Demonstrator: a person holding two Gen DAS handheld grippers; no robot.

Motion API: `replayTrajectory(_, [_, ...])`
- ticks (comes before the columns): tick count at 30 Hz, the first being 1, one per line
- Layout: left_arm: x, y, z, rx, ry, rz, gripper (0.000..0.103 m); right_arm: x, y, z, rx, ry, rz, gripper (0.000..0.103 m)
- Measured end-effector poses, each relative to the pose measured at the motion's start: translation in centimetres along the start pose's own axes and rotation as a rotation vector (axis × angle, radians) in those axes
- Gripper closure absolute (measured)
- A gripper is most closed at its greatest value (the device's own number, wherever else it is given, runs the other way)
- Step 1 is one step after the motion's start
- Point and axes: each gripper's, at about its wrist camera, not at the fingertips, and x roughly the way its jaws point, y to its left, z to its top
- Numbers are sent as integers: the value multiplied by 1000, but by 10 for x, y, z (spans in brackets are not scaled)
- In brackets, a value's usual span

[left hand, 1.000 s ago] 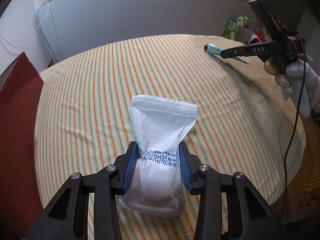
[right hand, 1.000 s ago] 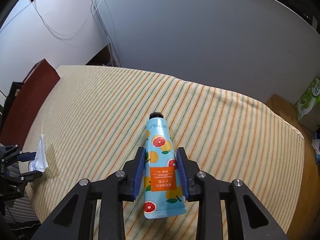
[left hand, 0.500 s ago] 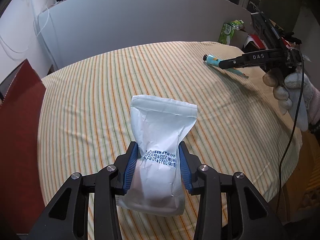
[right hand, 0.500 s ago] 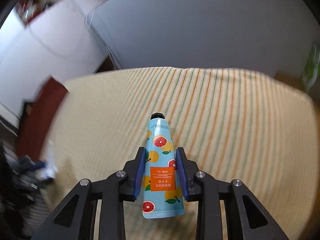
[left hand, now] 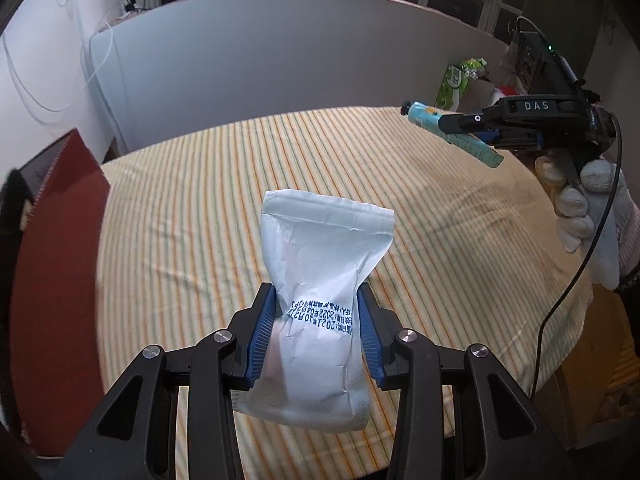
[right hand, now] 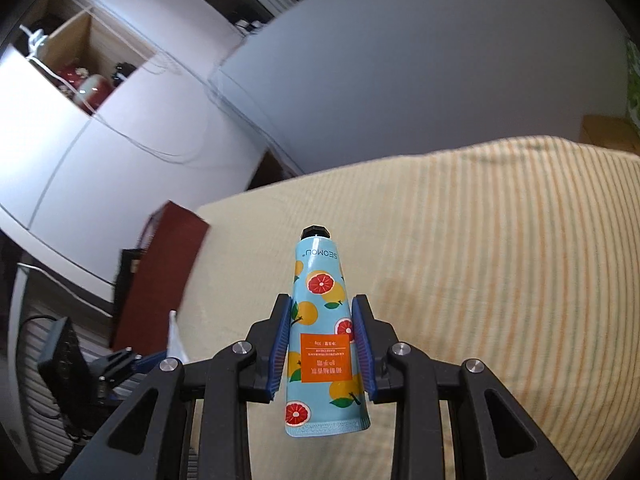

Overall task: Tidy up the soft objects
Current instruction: 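Carry the packet over the shoebox with the left gripper while the right carries the tube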

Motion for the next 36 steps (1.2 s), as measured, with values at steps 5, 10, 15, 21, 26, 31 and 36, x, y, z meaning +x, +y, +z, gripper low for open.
replayTrajectory(5, [-32,11,1,-5,-56,27,64,1,42,14,-52,-16,41,75])
replayTrajectory(10, [-67,34,0,-30,-111,72,64,13,91,29,-112,-20,78,75])
replayTrajectory(15, [-102,67,-10,-76,-157,126,64,32,139,41,-169,-7,111,75])
replayTrajectory(21, [-134,122,-30,-151,-182,217,64,59,201,54,-247,19,139,75])
replayTrajectory(26, [-144,156,-47,-197,-178,279,64,87,249,63,-302,43,155,75])
replayTrajectory(31, [-149,179,-56,-210,-166,341,64,117,290,70,-346,68,155,75])
replayTrajectory(36, [-144,197,-57,-211,-161,382,64,152,329,72,-405,96,131,75])
